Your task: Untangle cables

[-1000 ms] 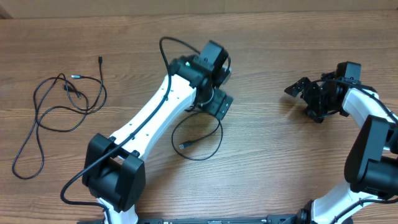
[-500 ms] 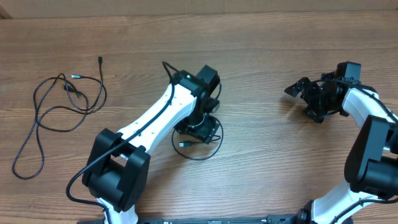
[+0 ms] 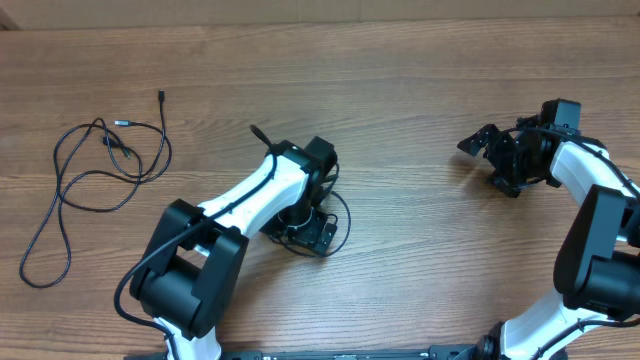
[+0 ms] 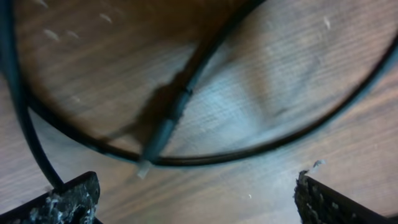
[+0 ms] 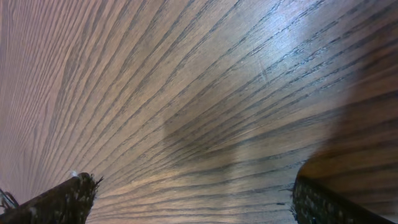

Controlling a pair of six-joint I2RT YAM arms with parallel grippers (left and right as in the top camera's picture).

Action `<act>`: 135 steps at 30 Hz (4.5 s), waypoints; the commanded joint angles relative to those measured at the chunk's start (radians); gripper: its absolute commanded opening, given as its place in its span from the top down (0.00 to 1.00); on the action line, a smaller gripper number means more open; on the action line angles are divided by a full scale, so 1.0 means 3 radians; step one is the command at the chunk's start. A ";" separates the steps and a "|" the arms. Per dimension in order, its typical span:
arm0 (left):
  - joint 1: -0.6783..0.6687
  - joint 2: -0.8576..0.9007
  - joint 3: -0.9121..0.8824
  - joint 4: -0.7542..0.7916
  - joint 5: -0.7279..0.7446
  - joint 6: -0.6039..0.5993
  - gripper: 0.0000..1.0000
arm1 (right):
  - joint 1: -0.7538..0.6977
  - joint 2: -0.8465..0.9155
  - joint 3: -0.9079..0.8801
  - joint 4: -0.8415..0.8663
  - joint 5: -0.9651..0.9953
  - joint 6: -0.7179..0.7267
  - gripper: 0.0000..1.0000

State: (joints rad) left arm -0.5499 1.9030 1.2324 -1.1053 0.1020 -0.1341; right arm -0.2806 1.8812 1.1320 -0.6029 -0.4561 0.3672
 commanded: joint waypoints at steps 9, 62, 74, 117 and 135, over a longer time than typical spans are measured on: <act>0.0198 -0.0075 0.0502 -0.0239 0.0237 -0.0076 0.00 | -0.0010 0.0038 -0.0037 0.0000 0.0034 0.0010 0.00; 0.0613 -0.0093 0.1033 -0.0493 -0.1957 -0.1960 0.96 | -0.0010 0.0038 -0.0037 0.0000 0.0034 0.0010 0.00; 0.0922 -0.0136 0.1059 0.0314 -0.0460 -0.2022 0.96 | -0.0010 0.0038 -0.0037 0.0000 0.0034 0.0010 0.00; -0.0884 -0.0094 0.0554 -0.0139 -0.1139 -0.0084 0.83 | -0.0010 0.0038 -0.0037 0.0000 0.0034 0.0010 0.00; -0.0838 -0.0086 0.0834 -0.0429 -0.1596 -0.0464 0.42 | -0.0010 0.0038 -0.0037 0.0000 0.0034 0.0010 0.00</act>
State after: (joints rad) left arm -0.8215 1.8942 1.4063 -1.2297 -0.3458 -0.2062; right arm -0.2806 1.8812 1.1320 -0.6037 -0.4557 0.3668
